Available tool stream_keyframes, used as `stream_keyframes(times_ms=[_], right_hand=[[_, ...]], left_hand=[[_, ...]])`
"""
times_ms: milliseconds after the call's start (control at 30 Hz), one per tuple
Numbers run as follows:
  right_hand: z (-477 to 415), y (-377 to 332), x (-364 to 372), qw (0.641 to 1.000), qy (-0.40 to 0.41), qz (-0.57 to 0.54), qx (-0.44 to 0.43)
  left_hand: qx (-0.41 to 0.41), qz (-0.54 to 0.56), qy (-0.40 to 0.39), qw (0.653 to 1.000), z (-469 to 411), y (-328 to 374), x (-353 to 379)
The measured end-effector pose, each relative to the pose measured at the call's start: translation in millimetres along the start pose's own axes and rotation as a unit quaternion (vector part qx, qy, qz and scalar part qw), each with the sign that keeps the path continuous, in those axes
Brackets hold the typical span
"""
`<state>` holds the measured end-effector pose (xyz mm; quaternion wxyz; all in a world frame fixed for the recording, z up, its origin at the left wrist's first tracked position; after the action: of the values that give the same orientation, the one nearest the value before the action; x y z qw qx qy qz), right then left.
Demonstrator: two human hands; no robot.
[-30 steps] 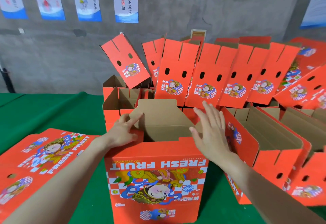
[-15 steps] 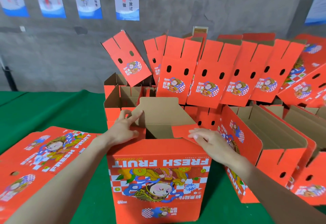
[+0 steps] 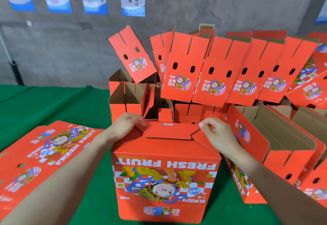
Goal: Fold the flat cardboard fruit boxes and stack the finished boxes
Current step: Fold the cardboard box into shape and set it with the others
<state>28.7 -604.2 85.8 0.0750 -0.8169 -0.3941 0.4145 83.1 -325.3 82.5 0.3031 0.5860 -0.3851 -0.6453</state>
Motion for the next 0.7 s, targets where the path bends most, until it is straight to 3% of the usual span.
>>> stream_keyframes(times_ms=[133,267,333,700], right_hand=[[-3.9,2.3,13.4,0.997,-0.082,0.015,0.004],[-12.1,8.8,29.0,0.969,-0.238,-0.007,0.066],[-15.6,13.3,34.4,0.957,-0.276,0.009,0.087],[-17.1,16.7,49.0,0.958,-0.253,0.109,0.086]], left_hand=[[-0.033,-0.169,-0.023,0.985,-5.8,-8.5,8.3],[-0.062,-0.192,-0.054,0.978,-12.8,-10.8,11.7],[-0.060,-0.238,-0.056,0.968,-18.4,-9.9,13.4],[-0.037,-0.343,0.014,0.938,-25.3,-9.3,20.7]])
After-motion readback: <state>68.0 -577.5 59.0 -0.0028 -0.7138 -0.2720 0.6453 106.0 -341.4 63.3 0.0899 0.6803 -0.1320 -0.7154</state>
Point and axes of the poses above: each hand's wrist, its own z-axis away from the middle knuckle, its own x-axis out of the palm, y = z × x, the point moved 6 cm from there along -z, towards the middle knuckle, and after that the axes turned 15 degrees about -x, right-handed, at the moved point
